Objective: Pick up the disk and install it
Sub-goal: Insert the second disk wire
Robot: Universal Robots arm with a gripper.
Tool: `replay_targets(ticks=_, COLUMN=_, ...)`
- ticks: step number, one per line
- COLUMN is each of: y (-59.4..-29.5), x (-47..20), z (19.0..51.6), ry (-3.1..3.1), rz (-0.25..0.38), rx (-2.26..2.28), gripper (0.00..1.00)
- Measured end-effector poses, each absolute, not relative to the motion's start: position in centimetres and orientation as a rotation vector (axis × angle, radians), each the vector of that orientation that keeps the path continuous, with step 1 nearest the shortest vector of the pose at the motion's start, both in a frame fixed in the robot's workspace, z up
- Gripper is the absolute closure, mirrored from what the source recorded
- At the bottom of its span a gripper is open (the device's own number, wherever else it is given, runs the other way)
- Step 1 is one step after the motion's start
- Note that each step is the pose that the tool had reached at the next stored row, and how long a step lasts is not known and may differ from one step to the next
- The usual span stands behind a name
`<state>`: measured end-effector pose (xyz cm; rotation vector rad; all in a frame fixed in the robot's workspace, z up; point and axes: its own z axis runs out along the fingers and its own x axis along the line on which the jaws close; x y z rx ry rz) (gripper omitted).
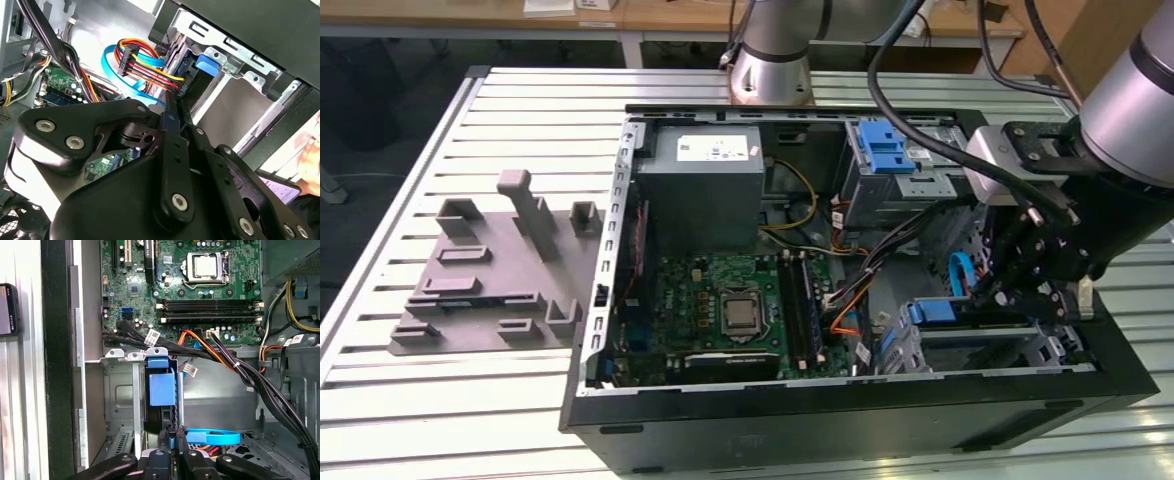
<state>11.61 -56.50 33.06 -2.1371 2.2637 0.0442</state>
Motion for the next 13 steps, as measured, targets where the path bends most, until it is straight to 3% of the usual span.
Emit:
replay_targets(ticks=1, y=-56.5, x=11.62, z=33.06, ry=2.264, rz=0.044, rx=-2.137, gripper=0.83)
replay_targets(ticks=2, y=-56.5, x=11.62, z=33.06, ry=2.264, rz=0.044, rx=-2.137, gripper=0.77)
replay_targets(ticks=13, y=-56.5, x=11.61, z=33.38, ry=2.264, rz=0.045, rx=-2.138, gripper=0.77)
